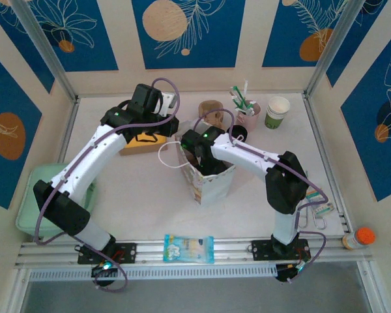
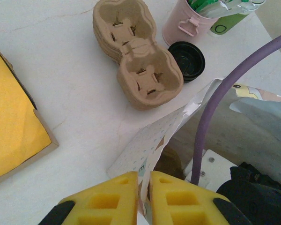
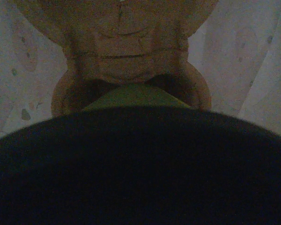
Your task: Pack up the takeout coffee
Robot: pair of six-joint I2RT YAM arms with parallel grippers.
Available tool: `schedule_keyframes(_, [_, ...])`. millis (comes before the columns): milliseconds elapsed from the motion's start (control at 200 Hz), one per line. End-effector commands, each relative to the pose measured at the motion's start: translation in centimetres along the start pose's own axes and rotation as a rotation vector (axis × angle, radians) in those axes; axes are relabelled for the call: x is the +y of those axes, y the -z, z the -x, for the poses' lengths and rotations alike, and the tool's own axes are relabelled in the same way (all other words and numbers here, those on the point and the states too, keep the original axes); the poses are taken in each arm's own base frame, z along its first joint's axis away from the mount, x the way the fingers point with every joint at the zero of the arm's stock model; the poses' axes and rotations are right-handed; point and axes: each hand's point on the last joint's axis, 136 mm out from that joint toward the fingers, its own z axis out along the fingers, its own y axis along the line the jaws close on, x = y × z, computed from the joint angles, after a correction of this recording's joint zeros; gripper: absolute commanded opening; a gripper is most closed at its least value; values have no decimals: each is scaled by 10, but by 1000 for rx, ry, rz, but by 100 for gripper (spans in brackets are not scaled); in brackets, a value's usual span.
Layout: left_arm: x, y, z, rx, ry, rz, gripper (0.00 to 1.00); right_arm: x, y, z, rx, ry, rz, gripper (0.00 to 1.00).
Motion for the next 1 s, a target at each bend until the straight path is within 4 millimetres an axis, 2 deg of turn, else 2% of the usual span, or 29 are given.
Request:
schedule_keyframes(0, [-6,15,8,-29,-22,2,15,1,-2,-6,27,-13,19,44])
schedule_keyframes(620, [-6,15,9,-31,-24,1,15,-1,-11,-5,39,-23,28,44])
schedule_keyframes(996, [-8,14,10,-31,-22,-5,15,0,-23,-2,30,-21,41,43])
